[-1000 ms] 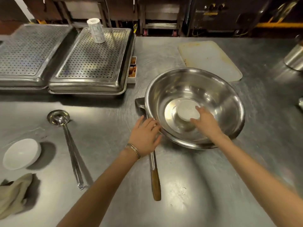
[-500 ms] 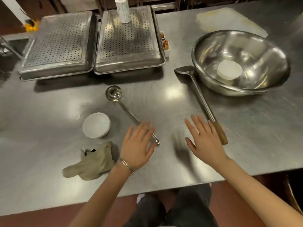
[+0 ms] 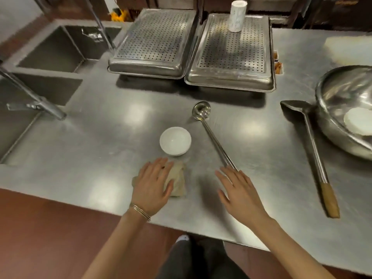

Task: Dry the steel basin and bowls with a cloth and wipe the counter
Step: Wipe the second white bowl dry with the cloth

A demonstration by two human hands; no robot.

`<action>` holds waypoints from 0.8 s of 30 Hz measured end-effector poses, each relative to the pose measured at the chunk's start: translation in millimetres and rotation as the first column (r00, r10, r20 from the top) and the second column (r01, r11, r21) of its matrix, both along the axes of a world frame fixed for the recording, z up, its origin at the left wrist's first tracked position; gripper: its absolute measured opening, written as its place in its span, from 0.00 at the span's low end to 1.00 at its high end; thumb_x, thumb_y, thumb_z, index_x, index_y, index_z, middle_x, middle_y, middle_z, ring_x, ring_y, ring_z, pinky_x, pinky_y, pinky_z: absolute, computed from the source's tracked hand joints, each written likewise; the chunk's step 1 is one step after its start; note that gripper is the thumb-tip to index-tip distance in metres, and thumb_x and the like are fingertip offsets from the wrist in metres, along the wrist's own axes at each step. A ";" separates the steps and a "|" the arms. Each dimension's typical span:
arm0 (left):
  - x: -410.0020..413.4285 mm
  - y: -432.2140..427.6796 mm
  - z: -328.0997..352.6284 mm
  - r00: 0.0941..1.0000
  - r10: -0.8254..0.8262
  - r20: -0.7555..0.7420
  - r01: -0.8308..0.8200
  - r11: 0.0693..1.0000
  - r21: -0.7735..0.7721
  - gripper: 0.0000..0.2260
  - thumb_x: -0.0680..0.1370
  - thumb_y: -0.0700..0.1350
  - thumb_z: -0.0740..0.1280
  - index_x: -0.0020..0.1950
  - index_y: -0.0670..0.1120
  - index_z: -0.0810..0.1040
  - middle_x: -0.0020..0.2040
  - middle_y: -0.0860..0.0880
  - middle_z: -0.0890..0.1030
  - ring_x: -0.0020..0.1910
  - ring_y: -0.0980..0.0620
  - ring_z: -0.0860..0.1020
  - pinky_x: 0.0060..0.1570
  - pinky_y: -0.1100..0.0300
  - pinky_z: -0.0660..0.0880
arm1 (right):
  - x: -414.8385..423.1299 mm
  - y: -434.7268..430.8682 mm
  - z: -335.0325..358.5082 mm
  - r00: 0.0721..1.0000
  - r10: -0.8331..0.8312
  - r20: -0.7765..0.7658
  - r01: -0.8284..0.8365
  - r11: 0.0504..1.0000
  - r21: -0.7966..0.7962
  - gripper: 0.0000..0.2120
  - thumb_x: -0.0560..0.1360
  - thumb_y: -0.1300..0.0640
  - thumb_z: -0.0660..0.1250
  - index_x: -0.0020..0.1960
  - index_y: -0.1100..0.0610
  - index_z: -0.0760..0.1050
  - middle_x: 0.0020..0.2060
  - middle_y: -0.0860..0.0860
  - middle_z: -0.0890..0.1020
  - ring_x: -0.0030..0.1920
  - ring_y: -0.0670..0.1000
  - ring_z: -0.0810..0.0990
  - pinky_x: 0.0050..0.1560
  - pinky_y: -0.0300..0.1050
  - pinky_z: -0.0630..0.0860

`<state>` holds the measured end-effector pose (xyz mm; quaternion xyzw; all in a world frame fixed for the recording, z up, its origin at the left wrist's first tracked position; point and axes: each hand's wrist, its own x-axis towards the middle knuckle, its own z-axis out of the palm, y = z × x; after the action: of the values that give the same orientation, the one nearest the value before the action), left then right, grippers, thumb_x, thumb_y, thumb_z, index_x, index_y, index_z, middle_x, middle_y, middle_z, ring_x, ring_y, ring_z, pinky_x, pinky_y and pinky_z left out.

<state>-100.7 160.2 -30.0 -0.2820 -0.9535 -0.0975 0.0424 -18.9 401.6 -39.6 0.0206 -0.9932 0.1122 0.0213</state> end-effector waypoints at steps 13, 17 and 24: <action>-111.9 -46.2 -35.3 0.981 -0.142 0.134 0.149 0.988 -0.044 0.24 0.76 0.54 0.55 0.66 0.43 0.71 0.64 0.41 0.74 0.62 0.42 0.73 0.64 0.49 0.63 | -49.7 -102.4 -35.4 0.998 0.050 -0.044 -0.055 0.992 -0.115 0.19 0.74 0.51 0.56 0.62 0.53 0.74 0.61 0.52 0.78 0.64 0.54 0.71 0.65 0.52 0.63; -149.8 -48.1 -64.7 0.908 -0.385 0.163 0.400 0.914 -0.073 0.24 0.74 0.53 0.55 0.66 0.45 0.72 0.66 0.44 0.74 0.65 0.45 0.68 0.63 0.48 0.67 | -66.7 -140.6 -49.7 0.982 0.173 0.079 -0.164 0.980 -0.111 0.23 0.74 0.44 0.60 0.67 0.46 0.66 0.65 0.50 0.73 0.69 0.54 0.65 0.68 0.56 0.57; -178.9 -46.1 -88.3 0.853 -0.510 0.111 0.504 0.860 0.076 0.12 0.72 0.46 0.59 0.51 0.47 0.79 0.55 0.45 0.80 0.63 0.45 0.66 0.52 0.47 0.77 | -67.9 -151.5 -61.6 0.990 -0.004 0.139 0.020 0.994 -0.109 0.20 0.67 0.46 0.63 0.59 0.42 0.72 0.47 0.50 0.78 0.49 0.52 0.78 0.55 0.48 0.70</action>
<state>-279.6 114.1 -118.2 -0.5155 -0.8438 -0.1439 -0.0396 -86.8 250.1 -101.2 0.0056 -0.9847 0.1679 -0.0458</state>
